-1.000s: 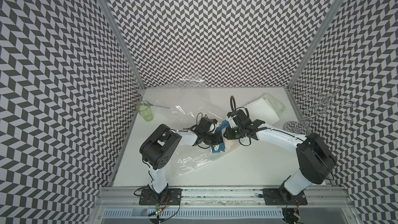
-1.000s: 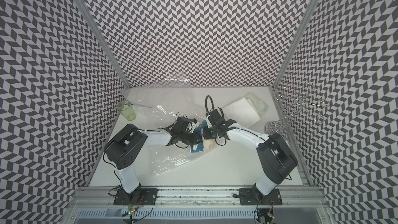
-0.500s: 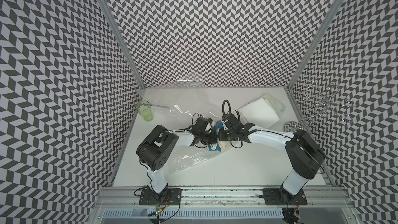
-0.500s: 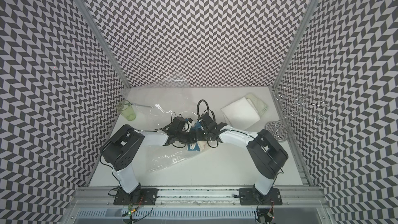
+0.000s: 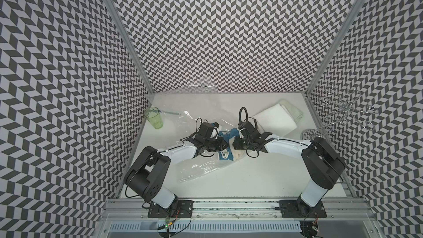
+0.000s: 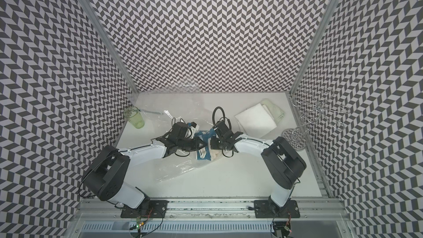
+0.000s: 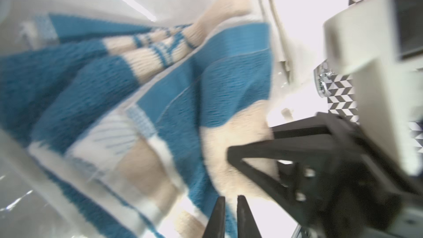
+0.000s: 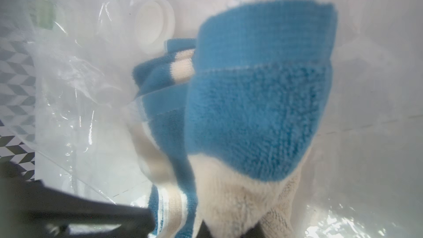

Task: Place the folded towel into the vacuum bag
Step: Pick up the towel from the vacuum bag.

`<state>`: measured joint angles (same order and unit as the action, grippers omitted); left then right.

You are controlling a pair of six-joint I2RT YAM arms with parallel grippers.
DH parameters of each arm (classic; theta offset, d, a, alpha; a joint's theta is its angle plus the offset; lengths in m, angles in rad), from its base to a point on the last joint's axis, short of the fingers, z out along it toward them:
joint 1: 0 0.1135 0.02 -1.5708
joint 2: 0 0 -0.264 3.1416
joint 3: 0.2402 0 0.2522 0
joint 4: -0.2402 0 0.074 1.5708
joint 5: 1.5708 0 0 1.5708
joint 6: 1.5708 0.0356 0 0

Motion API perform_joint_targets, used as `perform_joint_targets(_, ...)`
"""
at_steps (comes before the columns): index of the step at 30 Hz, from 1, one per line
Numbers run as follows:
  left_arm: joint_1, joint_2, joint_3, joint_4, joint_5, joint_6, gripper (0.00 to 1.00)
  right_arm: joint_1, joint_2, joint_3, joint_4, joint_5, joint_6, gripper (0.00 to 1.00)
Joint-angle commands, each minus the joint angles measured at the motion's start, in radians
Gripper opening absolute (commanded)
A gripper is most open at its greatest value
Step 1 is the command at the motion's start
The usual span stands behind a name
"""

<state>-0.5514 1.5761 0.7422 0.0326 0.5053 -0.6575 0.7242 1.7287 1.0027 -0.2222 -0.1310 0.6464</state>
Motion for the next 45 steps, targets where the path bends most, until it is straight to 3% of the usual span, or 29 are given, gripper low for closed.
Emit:
perform_joint_targets(1, -0.005, 0.051, -0.014, 0.044, 0.014, -0.005, 0.15, 0.006, -0.009, 0.000, -0.117, -0.004, -0.026, 0.13)
perform_joint_targets(7, -0.011, 0.118, -0.032, 0.094, 0.019, 0.006, 0.14, 0.051, -0.034, 0.102, -0.179, -0.003, -0.054, 0.15)
perform_joint_targets(11, -0.012, 0.140, -0.040, 0.155, 0.045, -0.010, 0.13, 0.105, 0.011, 0.145, -0.154, -0.071, -0.032, 0.17)
perform_joint_targets(14, -0.009, 0.118, -0.047, 0.150, 0.050, -0.010, 0.13, 0.115, 0.073, 0.106, -0.103, -0.103, 0.011, 0.18)
perform_joint_targets(20, 0.029, 0.001, -0.069, 0.051, 0.047, 0.005, 0.15, 0.082, 0.193, 0.022, -0.075, -0.051, 0.052, 0.18)
perform_joint_targets(25, 0.080, -0.104, -0.088, -0.068, -0.013, 0.016, 0.20, 0.063, 0.180, 0.005, -0.089, -0.005, 0.039, 0.20)
perform_joint_targets(29, 0.106, -0.064, -0.131, -0.033, -0.015, 0.000, 0.25, 0.063, 0.149, 0.030, -0.093, -0.006, 0.008, 0.24)
perform_joint_targets(35, 0.101, 0.006, -0.139, 0.083, 0.036, -0.024, 0.23, 0.088, 0.148, 0.096, -0.096, -0.044, -0.038, 0.39)
perform_joint_targets(41, 0.077, 0.024, -0.161, 0.145, 0.081, -0.054, 0.16, 0.136, 0.219, 0.210, -0.168, -0.031, -0.074, 0.69)
perform_joint_targets(45, 0.102, -0.028, -0.174, 0.115, 0.078, -0.052, 0.16, 0.157, 0.265, 0.216, -0.174, -0.020, -0.073, 0.80)
